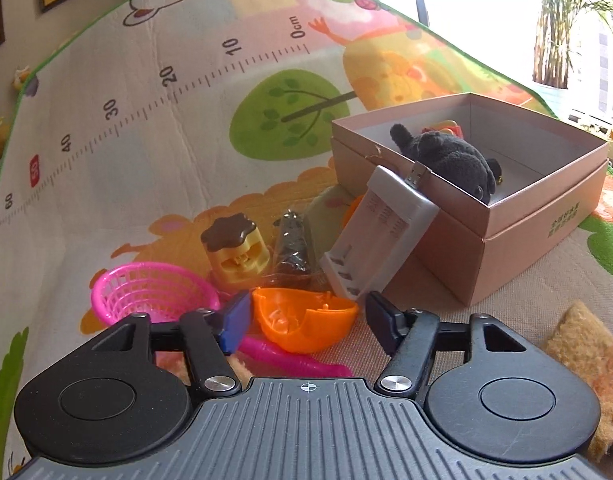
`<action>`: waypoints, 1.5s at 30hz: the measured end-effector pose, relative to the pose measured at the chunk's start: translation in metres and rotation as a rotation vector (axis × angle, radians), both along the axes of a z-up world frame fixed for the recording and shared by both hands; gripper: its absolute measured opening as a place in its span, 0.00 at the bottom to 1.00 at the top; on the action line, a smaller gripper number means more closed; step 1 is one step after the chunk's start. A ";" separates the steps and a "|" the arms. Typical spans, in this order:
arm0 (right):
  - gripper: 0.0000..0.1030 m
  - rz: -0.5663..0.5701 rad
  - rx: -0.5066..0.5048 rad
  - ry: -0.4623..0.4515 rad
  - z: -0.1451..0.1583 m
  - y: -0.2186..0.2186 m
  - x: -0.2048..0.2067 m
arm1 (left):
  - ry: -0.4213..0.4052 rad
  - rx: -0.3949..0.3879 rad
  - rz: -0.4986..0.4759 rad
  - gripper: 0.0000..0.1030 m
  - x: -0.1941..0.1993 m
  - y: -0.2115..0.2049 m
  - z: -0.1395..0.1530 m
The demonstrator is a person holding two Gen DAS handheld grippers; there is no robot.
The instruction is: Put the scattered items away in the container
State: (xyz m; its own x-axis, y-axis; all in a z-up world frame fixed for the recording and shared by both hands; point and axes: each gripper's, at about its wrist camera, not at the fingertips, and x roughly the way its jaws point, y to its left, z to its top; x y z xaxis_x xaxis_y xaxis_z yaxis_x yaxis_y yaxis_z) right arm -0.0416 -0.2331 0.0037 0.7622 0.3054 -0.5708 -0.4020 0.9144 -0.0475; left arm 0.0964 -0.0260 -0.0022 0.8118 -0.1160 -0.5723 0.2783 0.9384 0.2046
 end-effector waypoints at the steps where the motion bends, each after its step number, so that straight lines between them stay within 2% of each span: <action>1: 0.82 0.008 -0.004 -0.001 0.000 0.001 0.000 | 0.000 -0.002 0.002 0.59 -0.001 0.000 0.000; 5: 0.87 0.004 0.001 0.021 -0.001 0.000 0.003 | 0.008 -0.050 0.002 0.59 -0.021 0.005 0.007; 9: 0.93 -0.015 0.022 0.044 -0.002 -0.004 0.007 | 0.010 -0.148 -0.035 0.59 -0.067 0.015 0.021; 14: 0.94 -0.020 -0.002 0.042 -0.004 0.000 0.007 | 0.045 -0.255 -0.089 0.60 -0.119 0.022 0.021; 16: 0.94 -0.025 -0.019 0.033 -0.004 0.002 0.006 | 0.069 -0.285 -0.100 0.66 -0.131 0.024 0.015; 18: 0.95 -0.030 -0.040 0.022 -0.004 0.005 0.005 | 0.079 -0.303 -0.092 0.80 -0.135 0.026 0.008; 21: 0.95 -0.036 -0.087 -0.006 -0.003 0.013 0.000 | 0.103 -0.342 -0.065 0.83 -0.135 0.032 0.001; 23: 0.95 -0.012 -0.112 -0.013 -0.001 0.022 -0.002 | 0.096 -0.392 -0.047 0.93 -0.134 0.040 0.002; 27: 0.95 0.068 -0.156 -0.031 -0.001 0.047 -0.008 | 0.125 -0.472 -0.002 0.93 -0.128 0.053 -0.003; 30: 0.95 0.064 -0.240 -0.058 -0.005 0.060 -0.005 | 0.122 -0.490 0.005 0.93 -0.128 0.055 -0.003; 33: 0.96 0.030 -0.276 -0.061 -0.001 0.050 -0.001 | 0.123 -0.480 -0.011 0.94 -0.128 0.052 -0.003; 36: 0.96 -0.059 -0.342 -0.080 -0.001 0.026 0.002 | 0.131 -0.477 -0.020 0.95 -0.128 0.050 -0.004; 39: 0.96 -0.197 -0.412 -0.101 -0.005 -0.003 0.009 | 0.137 -0.481 -0.019 0.95 -0.127 0.051 -0.005; 42: 0.96 -0.284 -0.346 -0.088 0.002 -0.026 0.012 | 0.139 -0.476 -0.019 0.96 -0.127 0.050 -0.005; 45: 0.96 -0.256 -0.223 -0.101 0.016 -0.025 0.007 | 0.140 -0.472 -0.020 0.97 -0.127 0.049 -0.005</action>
